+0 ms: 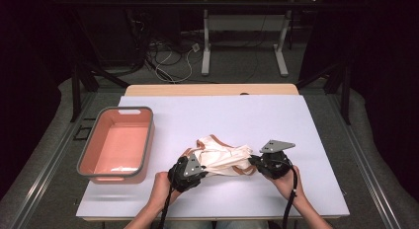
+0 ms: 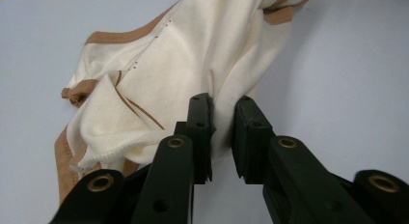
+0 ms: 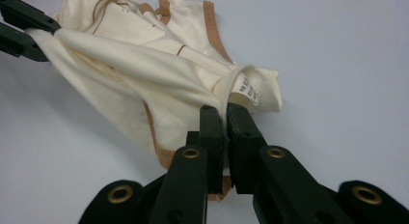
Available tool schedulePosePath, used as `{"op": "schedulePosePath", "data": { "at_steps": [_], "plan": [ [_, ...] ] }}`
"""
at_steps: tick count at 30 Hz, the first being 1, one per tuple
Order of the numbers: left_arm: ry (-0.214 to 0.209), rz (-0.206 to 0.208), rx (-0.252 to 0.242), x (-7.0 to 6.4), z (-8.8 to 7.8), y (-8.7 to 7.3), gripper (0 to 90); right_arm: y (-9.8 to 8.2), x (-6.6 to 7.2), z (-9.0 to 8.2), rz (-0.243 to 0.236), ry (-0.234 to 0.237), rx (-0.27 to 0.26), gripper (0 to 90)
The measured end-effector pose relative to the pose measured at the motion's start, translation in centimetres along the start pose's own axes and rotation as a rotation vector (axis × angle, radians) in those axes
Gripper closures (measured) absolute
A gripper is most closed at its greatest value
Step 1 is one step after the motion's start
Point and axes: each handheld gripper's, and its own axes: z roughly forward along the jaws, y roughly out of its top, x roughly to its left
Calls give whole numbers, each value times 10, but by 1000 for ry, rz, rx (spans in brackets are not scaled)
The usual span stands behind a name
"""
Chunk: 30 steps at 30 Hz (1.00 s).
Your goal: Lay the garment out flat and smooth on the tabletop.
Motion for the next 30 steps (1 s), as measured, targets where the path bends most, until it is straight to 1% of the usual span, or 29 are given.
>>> {"op": "schedulePosePath", "data": {
  "at_steps": [2, 5, 6, 7, 9, 10, 11, 12, 13, 14, 16, 17, 18, 20, 21, 22, 24, 25, 26, 28, 30],
  "plan": [
    [-10, -9, 6, -1, -1, 1, 691, 0, -1, 3, 0, -4, 7, 860],
    [-10, -16, 4, -2, -6, 2, 566, -2, -2, 7, 0, -16, 7, 858],
    [-9, -10, -6, -3, -8, 3, 552, -2, -3, 7, 7, -13, 15, 857],
    [-7, -7, -12, -5, -9, 4, 536, -3, -4, 7, 5, -21, 13, 857],
    [-6, 2, -18, -7, -13, 6, 501, -3, -4, 9, 10, -16, 8, 856],
    [-6, 1, -20, -9, -14, 8, 496, -3, -4, 10, 9, -21, 12, 856],
    [-8, 5, -23, -11, -15, 9, 484, -3, -4, 10, 8, -17, 15, 855],
    [-9, 18, -21, -14, -16, 11, 476, -3, -4, 12, 13, -13, 12, 854],
    [-9, 34, -28, -17, -16, 13, 472, -2, -4, 12, 7, -19, 17, 854],
    [-15, 39, -30, -19, -16, 15, 473, -3, -3, 14, 6, -14, 12, 853],
    [-16, 43, -35, -23, -13, 18, 472, -3, -3, 15, 5, -13, 22, 850],
    [-14, 36, -31, -24, -10, 20, 472, -3, -3, 15, 4, -14, 20, 848],
    [-11, 19, -22, -25, -7, 23, 475, -2, -2, 15, 3, -10, 16, 846],
    [-23, -10, -12, -27, 2, 27, 490, -2, -1, 15, -8, -16, 14, 843],
    [-28, -10, -6, -29, 7, 29, 498, -2, -1, 15, -3, -14, 14, 842],
    [-27, -2, 1, -30, 10, 31, 503, -3, -1, 16, 5, -14, 7, 842],
    [-39, 6, 32, -34, 21, 32, 516, -3, -1, 16, 7, -11, 15, 843],
    [-23, 14, 39, -35, 25, 31, 518, -3, -2, 16, 6, -8, 13, 843],
    [-17, 16, 44, -36, 29, 31, 522, -3, -2, 16, 7, -5, 17, 843],
    [8, 34, 67, -38, 36, 30, 537, -3, -1, 17, 6, -8, 15, 842],
    [10, 34, 70, -38, 40, 27, 551, -3, -1, 17, 4, -7, 20, 840]
  ]
}}
